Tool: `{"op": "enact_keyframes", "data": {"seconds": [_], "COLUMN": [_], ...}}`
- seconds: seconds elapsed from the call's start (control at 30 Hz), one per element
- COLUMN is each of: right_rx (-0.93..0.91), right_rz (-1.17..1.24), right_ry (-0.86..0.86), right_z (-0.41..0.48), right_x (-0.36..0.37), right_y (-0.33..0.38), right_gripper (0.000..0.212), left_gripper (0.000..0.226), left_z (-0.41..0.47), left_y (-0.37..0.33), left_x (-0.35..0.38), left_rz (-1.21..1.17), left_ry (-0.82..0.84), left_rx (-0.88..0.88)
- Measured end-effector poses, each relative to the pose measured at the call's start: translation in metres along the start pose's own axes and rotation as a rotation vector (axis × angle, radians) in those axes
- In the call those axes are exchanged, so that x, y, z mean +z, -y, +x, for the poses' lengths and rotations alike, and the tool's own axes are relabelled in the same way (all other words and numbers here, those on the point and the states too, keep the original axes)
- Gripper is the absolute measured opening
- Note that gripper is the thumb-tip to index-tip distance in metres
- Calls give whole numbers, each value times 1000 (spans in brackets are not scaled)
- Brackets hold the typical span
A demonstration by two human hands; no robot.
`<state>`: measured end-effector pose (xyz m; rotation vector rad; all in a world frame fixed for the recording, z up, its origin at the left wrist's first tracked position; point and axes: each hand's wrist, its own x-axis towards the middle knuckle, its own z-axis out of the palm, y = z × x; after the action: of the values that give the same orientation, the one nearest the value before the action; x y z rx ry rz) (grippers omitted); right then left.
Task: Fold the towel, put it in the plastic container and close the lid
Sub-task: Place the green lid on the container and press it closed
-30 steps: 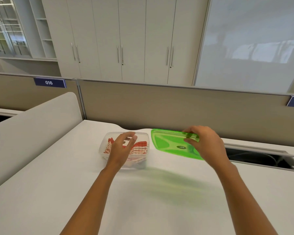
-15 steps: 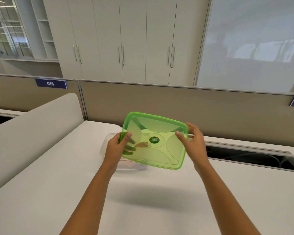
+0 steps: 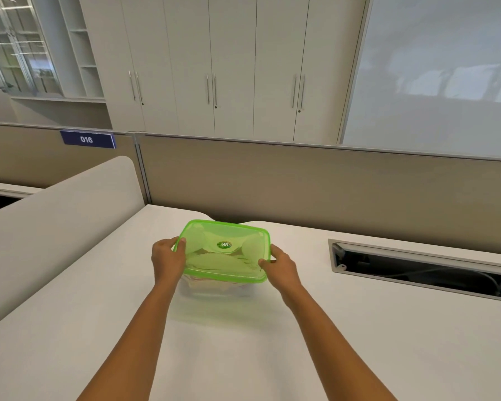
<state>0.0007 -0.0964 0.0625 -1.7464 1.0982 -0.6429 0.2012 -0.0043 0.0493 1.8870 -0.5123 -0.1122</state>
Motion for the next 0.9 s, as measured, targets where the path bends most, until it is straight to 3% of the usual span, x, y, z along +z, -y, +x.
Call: {"op": "enact_keyframes", "data": {"seconds": [0.13, 0.37, 0.63, 0.9], "right_rx": [-16, -16, 151, 259], "right_rz": [-54, -31, 181, 282], "right_ry": [31, 18, -32, -84], "right_z": [10, 25, 50, 72], "right_x": [13, 20, 19, 29], "right_y": [-1, -10, -12, -18], "right_gripper": [39, 46, 49, 37], "left_gripper": [40, 37, 21, 43], "left_z": [9, 20, 50, 75], "left_y": [9, 25, 18, 20], "left_x": [7, 14, 17, 29], "left_rz": [5, 49, 74, 120], "left_ry": [24, 26, 101, 162], "left_rx": [-68, -134, -249, -262]}}
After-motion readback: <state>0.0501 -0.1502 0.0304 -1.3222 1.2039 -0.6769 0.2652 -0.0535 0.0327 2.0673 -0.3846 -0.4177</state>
